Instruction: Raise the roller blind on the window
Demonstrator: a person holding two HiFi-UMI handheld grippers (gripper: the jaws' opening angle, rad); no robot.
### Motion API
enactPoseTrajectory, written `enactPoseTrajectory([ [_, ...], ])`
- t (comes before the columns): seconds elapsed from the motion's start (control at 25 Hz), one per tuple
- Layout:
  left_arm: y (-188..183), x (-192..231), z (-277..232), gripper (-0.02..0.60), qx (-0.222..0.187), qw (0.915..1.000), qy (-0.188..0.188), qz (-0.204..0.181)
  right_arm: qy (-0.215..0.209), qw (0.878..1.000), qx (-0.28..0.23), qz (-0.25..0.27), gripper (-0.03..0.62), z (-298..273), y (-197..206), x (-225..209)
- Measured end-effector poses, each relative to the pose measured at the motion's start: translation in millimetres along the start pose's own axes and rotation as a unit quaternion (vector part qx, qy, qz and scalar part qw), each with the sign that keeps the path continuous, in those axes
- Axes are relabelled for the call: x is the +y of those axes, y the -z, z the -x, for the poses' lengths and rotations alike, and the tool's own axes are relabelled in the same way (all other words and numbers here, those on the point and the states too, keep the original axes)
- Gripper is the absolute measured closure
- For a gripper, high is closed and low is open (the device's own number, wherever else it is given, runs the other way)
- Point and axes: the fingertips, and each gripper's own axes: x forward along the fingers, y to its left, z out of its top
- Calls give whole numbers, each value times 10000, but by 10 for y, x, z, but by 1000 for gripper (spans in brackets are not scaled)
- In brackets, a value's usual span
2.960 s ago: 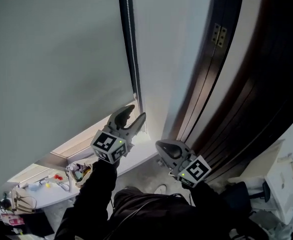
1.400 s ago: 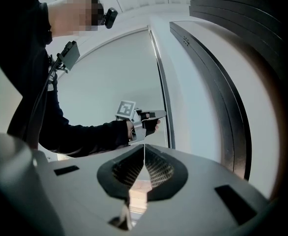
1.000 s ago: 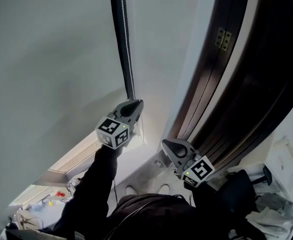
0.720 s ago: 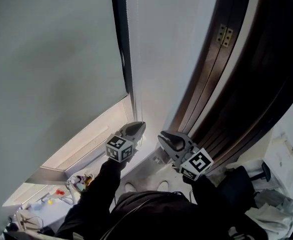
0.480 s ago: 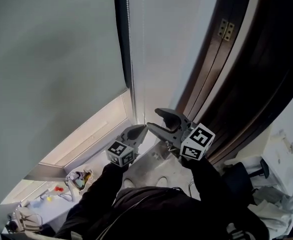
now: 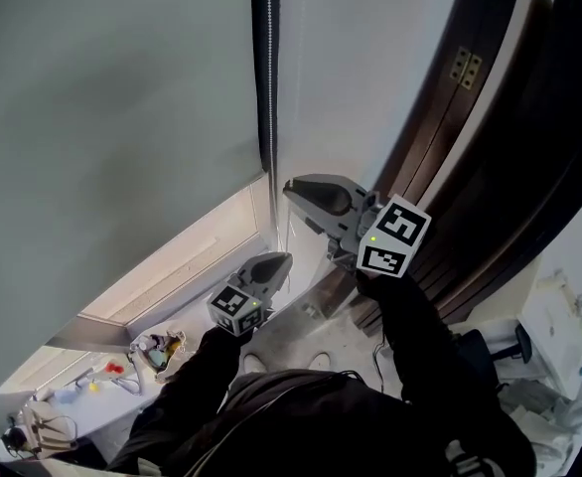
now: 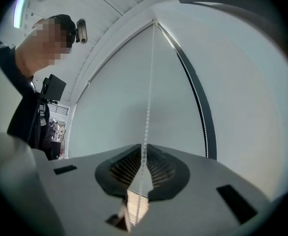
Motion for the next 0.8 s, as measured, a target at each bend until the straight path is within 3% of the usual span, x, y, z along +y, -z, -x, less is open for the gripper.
enactPoseTrajectory([
  [0.12, -21, 16, 47, 575, -17, 9999, -51, -134, -70, 10000, 62, -33, 583, -39, -33, 1],
  [0.32, -68, 64, 166, 572, 62, 9994, -244, -225, -59, 9998, 29, -206, 587, -72, -30, 9],
  [0.4, -21, 125, 229, 458, 113, 9995, -233, -176, 46, 10000, 37, -71, 588, -71, -28, -9],
  [0.48, -75, 226, 304, 443, -66, 9995, -307, -26, 113, 9999, -21, -20, 588, -46, -22, -30],
  [0.64, -547, 380, 416, 443, -525, 9974, -448, 188, 302, 9991, -3, 312, 588, -8, -2, -25],
  [0.8, -1058, 317, 411, 443, -771, 9961, -360, -235, 365, 9979, 460, 289, 588, -26, 406, -36],
])
